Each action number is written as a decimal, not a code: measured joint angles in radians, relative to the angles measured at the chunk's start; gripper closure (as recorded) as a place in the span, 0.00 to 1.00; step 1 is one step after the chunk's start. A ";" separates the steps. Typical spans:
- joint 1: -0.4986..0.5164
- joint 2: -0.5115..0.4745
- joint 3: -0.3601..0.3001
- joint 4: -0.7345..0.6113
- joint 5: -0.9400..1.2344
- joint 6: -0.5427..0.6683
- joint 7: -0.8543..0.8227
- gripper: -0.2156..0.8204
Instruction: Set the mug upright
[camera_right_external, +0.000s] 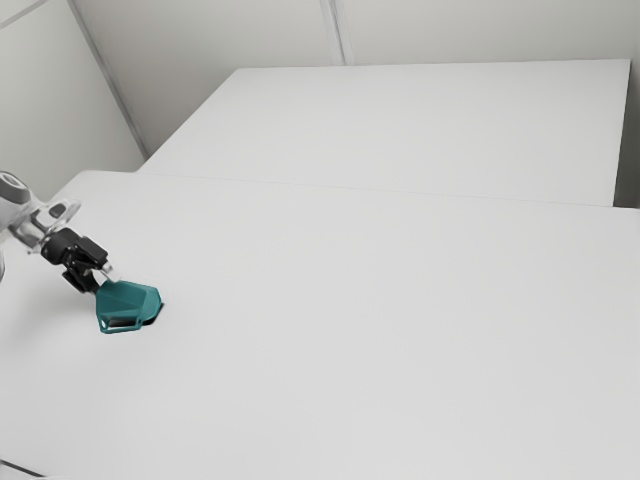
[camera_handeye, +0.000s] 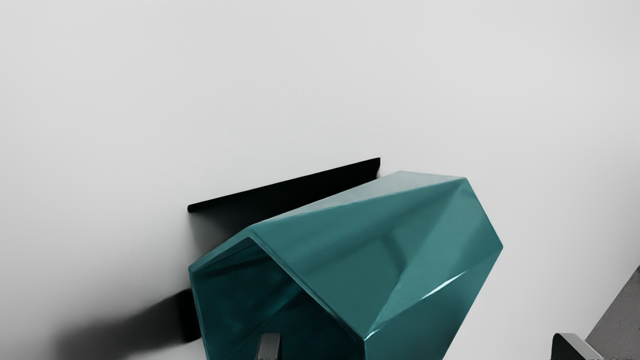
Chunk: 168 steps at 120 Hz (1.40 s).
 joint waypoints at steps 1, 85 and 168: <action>0.000 0.000 0.000 0.000 -0.001 -0.001 0.001 0.26; 0.024 0.000 -0.008 -0.036 -0.083 -0.020 0.066 0.90; -0.020 -0.085 -0.012 -0.055 -0.089 -0.026 0.062 0.96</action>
